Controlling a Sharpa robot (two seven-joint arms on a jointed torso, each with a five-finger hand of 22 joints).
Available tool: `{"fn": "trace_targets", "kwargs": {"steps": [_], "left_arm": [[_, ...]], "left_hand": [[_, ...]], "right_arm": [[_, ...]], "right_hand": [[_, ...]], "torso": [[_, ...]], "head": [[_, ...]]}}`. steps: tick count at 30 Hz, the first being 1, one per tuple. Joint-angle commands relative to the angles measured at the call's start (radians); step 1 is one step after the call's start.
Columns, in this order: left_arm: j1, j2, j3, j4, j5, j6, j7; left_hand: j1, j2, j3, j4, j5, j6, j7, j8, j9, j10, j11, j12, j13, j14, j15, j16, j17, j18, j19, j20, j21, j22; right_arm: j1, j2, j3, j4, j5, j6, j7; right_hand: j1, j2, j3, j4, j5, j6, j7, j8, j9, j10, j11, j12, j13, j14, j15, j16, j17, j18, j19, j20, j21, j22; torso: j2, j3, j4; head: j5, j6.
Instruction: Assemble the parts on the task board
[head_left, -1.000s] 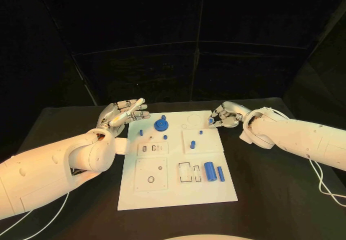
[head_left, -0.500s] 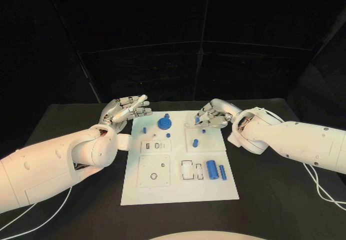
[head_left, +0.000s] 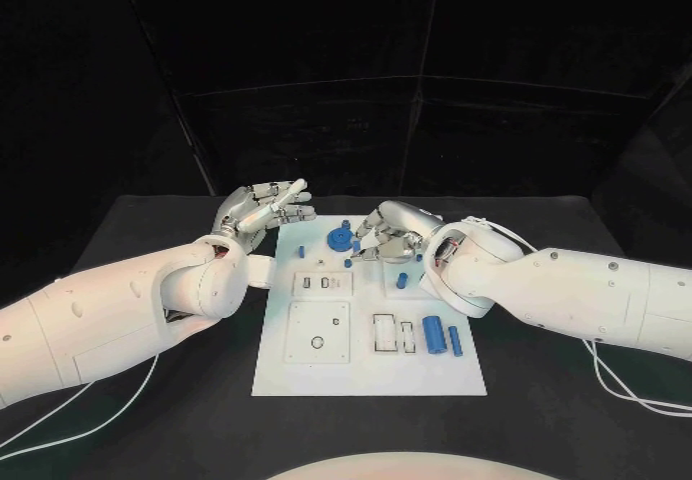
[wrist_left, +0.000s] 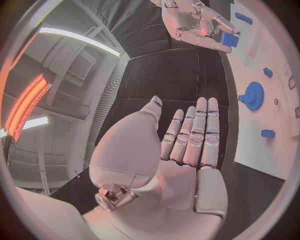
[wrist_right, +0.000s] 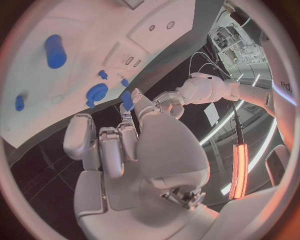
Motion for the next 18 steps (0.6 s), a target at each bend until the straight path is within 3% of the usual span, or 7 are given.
{"fn": "trace_targets", "kwargs": {"steps": [1,8,18], "left_arm": [[0.002,0.002,0.001,-0.001,-0.006,0.012,0.004],[0.002,0.006,0.001,-0.002,-0.006,0.016,0.003],[0.003,0.01,0.001,-0.004,-0.006,0.017,0.002]], "left_hand": [[0.005,0.01,0.0,-0.008,0.0,0.008,0.037,-0.003,0.0,0.011,0.0,-0.001,0.001,0.01,-0.002,-0.001,0.002,0.003,0.004,0.005,-0.006,-0.001],[0.004,0.013,-0.002,-0.01,0.0,0.014,0.035,-0.004,0.0,0.024,-0.003,0.002,0.002,0.018,-0.004,0.0,0.004,0.004,0.009,0.003,-0.006,-0.001],[0.004,0.013,-0.002,-0.01,0.0,0.014,0.035,-0.004,0.0,0.025,-0.003,0.002,0.002,0.019,-0.005,0.0,0.004,0.004,0.009,0.003,-0.006,-0.001]], "right_arm": [[-0.002,0.018,0.0,-0.004,-0.112,0.017,-0.054],[-0.02,0.073,0.0,-0.025,-0.187,0.024,-0.102],[-0.045,0.122,-0.001,-0.057,-0.225,0.035,-0.101]], "right_hand": [[0.02,0.011,0.006,0.002,0.006,0.004,-0.003,0.002,0.001,-0.004,0.001,-0.006,0.084,0.096,-0.004,0.003,0.229,-0.006,0.0,-0.003,0.003,-0.001],[0.012,0.01,0.008,0.004,0.001,0.0,0.0,-0.001,-0.001,-0.003,0.003,-0.006,0.084,0.096,-0.003,0.004,0.23,-0.006,0.001,-0.003,0.003,-0.002],[0.009,0.008,0.009,0.004,0.001,-0.002,0.0,-0.003,-0.002,-0.002,0.004,-0.005,0.085,0.097,-0.002,0.004,0.231,-0.006,0.0,-0.002,0.002,-0.003]], "torso": [[0.001,0.0003,0.0006],[0.001,0.0013,-0.0003],[0.002,0.0016,0.0]], "head": [[0.005,-0.003],[0.013,-0.003],[0.019,-0.007]]}}
